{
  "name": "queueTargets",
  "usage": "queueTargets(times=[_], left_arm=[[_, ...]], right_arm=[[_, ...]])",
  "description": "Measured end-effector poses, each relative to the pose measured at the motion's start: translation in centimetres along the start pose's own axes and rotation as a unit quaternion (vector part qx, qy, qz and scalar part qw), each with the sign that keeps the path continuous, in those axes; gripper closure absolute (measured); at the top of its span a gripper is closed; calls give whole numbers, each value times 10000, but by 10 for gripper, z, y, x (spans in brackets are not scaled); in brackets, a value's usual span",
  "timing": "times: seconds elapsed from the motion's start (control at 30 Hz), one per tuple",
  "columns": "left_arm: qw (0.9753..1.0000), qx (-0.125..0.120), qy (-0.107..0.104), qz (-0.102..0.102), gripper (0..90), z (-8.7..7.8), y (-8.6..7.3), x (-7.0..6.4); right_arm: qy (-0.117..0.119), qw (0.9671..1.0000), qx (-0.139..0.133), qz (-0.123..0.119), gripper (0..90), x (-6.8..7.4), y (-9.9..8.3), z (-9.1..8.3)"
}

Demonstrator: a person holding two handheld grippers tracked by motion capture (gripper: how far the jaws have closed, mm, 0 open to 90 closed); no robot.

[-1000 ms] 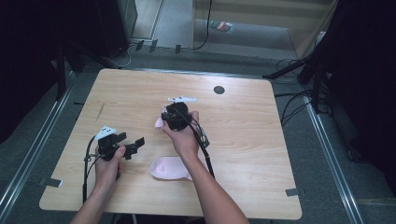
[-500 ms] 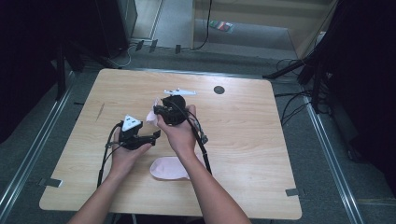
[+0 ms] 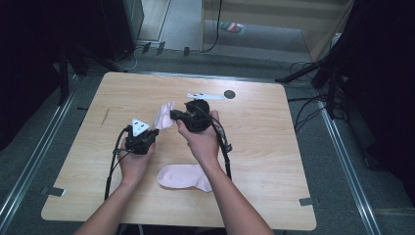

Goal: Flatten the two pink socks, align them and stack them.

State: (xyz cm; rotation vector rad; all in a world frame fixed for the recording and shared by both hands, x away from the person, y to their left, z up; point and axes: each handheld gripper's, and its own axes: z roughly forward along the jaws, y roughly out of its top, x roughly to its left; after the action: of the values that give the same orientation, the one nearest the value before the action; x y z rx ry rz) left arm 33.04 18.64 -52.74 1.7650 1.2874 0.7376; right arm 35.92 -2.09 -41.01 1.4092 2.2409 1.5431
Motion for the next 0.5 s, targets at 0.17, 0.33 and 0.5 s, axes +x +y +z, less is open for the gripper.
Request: queueTargets(times=[0.17,0.33,0.5], left_arm=[[9991,26,212,365,900,-5,-2,-2],[9980,267,5,576,900,-1,-9,-7],[9966,401,-331,642,843,4,-13,-9]], right_arm=[[-254,9993,179,222,865,-36,-17,0],[-502,9971,469,340,865,-70,-40,8],[-633,9947,710,378,866,-91,-54,17]])
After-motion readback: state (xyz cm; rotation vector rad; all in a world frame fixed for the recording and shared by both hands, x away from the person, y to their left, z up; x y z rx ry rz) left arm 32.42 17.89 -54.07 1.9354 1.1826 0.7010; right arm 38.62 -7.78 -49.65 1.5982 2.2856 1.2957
